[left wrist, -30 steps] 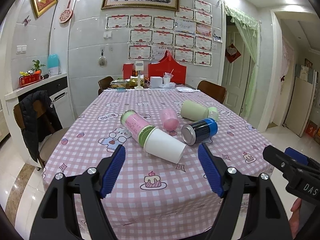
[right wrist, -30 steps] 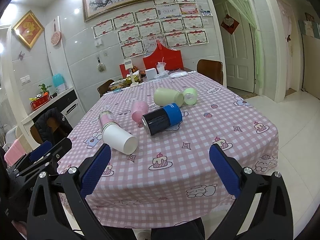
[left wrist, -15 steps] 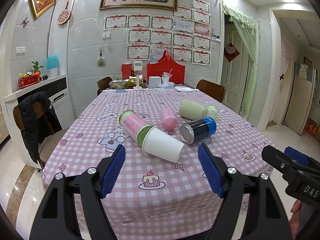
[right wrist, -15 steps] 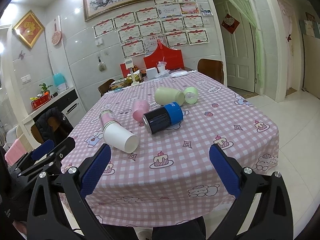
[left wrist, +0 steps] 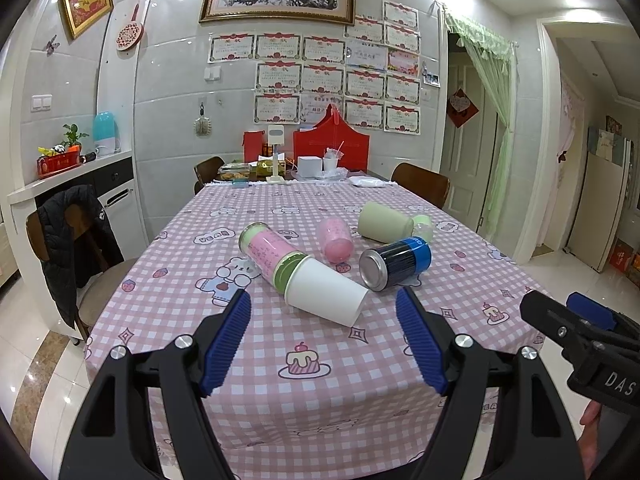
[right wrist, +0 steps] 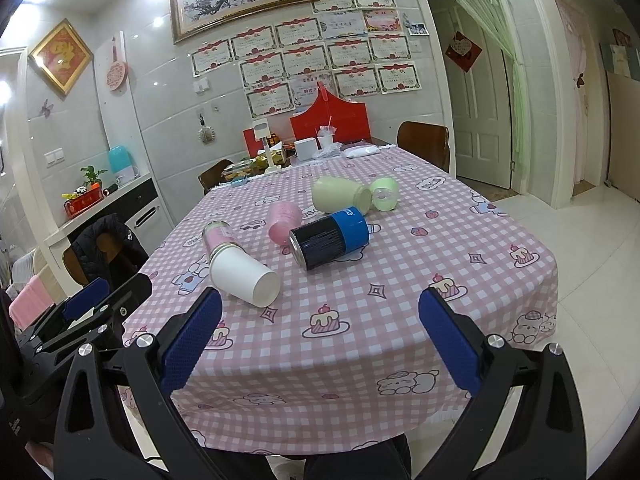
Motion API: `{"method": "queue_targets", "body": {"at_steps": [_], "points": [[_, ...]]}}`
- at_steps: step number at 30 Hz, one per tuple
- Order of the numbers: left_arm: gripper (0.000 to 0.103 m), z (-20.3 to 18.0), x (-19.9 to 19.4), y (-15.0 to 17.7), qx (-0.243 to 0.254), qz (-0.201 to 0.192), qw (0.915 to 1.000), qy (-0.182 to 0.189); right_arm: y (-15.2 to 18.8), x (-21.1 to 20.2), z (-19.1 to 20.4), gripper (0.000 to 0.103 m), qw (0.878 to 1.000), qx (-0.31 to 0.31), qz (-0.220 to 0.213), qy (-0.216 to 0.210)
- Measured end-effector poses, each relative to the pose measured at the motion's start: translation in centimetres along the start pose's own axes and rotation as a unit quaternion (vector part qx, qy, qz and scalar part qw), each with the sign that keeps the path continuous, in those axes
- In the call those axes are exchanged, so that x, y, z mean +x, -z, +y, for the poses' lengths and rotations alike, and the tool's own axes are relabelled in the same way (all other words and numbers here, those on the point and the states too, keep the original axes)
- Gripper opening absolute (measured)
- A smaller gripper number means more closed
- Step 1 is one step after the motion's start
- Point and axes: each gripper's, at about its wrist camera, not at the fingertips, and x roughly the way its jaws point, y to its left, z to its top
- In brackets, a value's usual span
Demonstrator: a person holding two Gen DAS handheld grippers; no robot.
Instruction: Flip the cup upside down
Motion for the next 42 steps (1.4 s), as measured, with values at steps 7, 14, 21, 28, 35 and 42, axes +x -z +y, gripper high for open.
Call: {"method": "queue_targets", "body": {"at_steps": [7, 14, 21, 28, 35, 42], "points": [[0.074, 0.2, -0.3, 0.2, 0.001, -0.003, 1.0000, 0.001, -0.1, -0.3, 0.3, 0.095, 1.000, -0.002, -0.004, 0.001], [0.074, 0.2, -0.7, 0.3, 0.004, -0.006, 1.0000, 0.001, -0.1, -0.3, 0.2, 0.095, 1.000, -0.003, -0.003, 0.000], [0.074, 0.3, -0.9, 0.3, 0.005, -0.009, 0.9999, 0.004, -0.2, -0.4, 0.3, 0.095, 1.000, -0.006, -0.003, 0.000], [0.074, 0.2, -0.7, 0.2, 0.006, -0.007, 0.9999, 0.007, -0.1, -0.4, 0.3, 0.095, 1.000, -0.005, -0.003, 0.000], [0.074, 0.1, -0.2, 0.2, 0.007, -0.003, 0.9999, 0.009, -0.3, 0.3, 0.2, 0.095, 1.000, -0.005, 0.004, 0.002], [0.074, 0.0, 1.1, 0.2, 0.010, 0.011, 0.9998, 0.011, -0.3, 1.7, -0.2, 0.095, 1.000, 0.000, 0.015, 0.007]]}}
